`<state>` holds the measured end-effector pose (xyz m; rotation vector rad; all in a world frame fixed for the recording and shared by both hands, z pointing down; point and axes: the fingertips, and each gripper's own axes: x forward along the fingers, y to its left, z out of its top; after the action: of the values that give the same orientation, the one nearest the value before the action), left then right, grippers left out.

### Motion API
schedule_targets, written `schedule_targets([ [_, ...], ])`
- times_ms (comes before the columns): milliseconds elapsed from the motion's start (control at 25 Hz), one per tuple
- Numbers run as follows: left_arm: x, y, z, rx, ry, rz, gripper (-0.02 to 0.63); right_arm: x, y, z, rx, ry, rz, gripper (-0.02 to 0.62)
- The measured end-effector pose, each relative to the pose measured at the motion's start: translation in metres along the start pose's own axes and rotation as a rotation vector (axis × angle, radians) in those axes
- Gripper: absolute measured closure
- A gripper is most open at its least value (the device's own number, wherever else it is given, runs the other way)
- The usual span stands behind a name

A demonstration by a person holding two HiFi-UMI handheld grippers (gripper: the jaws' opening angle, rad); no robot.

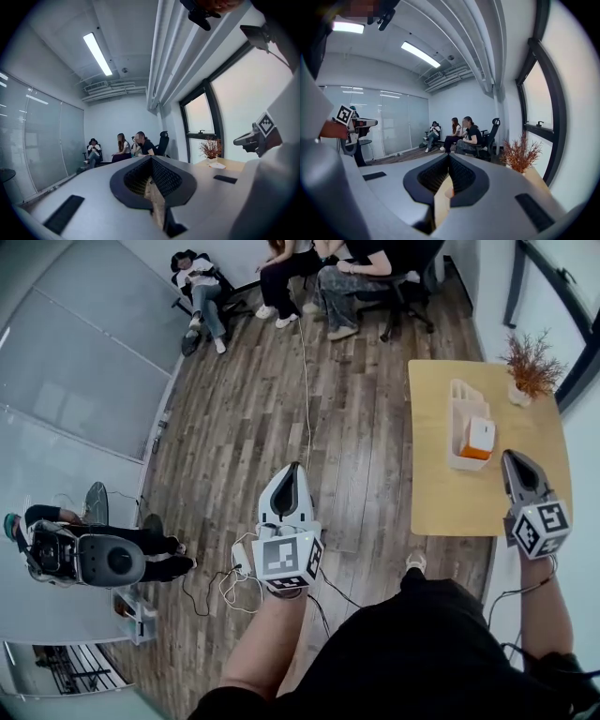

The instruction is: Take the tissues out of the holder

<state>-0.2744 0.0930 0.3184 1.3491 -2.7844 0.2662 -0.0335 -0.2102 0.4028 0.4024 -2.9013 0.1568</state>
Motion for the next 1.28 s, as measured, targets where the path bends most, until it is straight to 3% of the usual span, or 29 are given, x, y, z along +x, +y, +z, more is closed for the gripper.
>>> schedule_targets([
  [280, 0.083, -0.024, 0.000, 0.003, 0.006, -0.064, 0.601, 0.049, -0.050, 0.021, -0.043, -0.020, -0.031, 0.591],
  [560, 0.149, -0.041, 0.008, 0.024, -0.010, -0.172, 0.601, 0.067, -0.067, 0.021, -0.034, 0.002, -0.106, 0.591],
  [880, 0.233, -0.074, 0.013, 0.006, -0.039, -0.405, 0.601, 0.067, -0.060, 0.016, -0.050, 0.057, -0.271, 0.591],
  [1280, 0.314, -0.114, 0.031, 0.044, -0.105, -0.724, 0.601, 0.064, -0.054, 0.019, 0.066, 0.039, -0.586, 0.591],
])
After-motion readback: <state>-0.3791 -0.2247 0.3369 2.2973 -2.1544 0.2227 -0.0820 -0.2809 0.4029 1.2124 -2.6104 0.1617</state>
